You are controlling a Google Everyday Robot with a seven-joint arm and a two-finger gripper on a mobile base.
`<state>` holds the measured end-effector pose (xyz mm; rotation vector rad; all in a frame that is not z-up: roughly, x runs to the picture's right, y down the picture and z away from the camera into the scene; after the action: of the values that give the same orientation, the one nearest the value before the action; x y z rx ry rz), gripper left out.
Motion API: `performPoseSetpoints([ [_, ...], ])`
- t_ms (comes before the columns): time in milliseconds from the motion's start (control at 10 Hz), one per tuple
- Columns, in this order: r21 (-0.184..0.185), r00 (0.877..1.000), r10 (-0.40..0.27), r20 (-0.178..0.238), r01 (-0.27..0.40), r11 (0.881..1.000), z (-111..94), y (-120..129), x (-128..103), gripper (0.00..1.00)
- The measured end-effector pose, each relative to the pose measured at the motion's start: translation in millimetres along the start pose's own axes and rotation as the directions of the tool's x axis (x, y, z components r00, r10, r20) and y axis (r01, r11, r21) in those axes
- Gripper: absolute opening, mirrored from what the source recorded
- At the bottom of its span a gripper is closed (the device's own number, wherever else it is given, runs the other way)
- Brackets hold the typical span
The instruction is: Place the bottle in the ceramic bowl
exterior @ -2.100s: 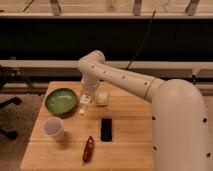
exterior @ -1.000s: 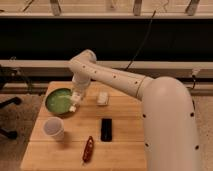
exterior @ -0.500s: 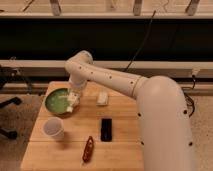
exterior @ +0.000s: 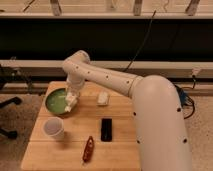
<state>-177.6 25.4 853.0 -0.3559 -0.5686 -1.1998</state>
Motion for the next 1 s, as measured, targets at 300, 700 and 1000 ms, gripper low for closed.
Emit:
performPoseSetpoints([
  [300,0.019,0.998,-0.040,0.045,0.039,0.999,26.4,-27.6,13.4,0.19],
  [700,0.047,0.994,-0.070,0.080,0.067,0.997,48.8,-46.9,13.7,0.31],
  [1000,0.069,0.991,-0.094,0.097,0.088,0.994,59.6,-59.4,7.5,0.60],
])
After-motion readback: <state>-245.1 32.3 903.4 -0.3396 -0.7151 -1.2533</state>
